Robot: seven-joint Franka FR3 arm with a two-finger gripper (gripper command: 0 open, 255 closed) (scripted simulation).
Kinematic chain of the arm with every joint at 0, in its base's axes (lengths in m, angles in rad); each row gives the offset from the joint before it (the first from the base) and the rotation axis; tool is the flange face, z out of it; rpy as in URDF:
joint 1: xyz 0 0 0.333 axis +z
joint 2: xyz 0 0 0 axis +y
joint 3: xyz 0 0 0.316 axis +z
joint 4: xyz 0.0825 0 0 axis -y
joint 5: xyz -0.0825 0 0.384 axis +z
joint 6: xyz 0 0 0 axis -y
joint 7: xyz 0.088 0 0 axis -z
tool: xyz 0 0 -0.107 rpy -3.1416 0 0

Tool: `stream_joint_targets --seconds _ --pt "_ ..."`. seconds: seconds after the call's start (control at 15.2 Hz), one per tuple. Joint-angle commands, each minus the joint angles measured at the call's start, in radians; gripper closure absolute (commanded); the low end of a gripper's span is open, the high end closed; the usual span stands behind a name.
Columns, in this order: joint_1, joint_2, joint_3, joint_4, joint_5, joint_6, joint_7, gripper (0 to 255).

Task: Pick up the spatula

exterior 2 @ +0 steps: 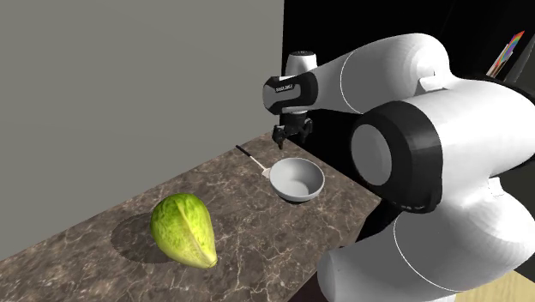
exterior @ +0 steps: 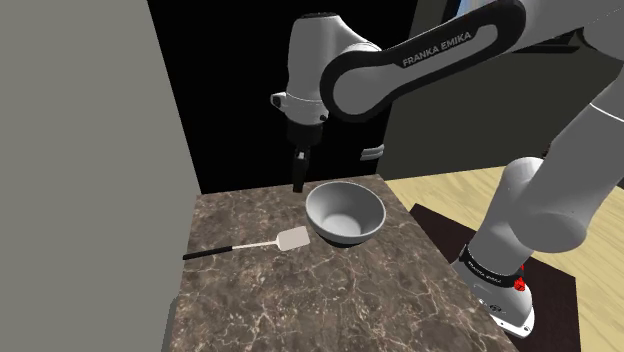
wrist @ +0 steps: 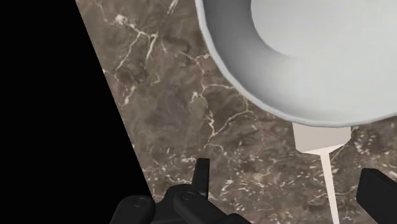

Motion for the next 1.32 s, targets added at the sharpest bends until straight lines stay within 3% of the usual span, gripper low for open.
stream_joint_targets --seconds 0.0,0.73,1.25 --pt "0.013 0.064 0.019 0.041 -0.014 0.022 -0.004 0" --pt "0.118 0.414 0.103 0.279 -0.15 0.107 0.016 0" --pt "0.131 0.477 0.095 0.256 -0.184 0.188 0.033 0"
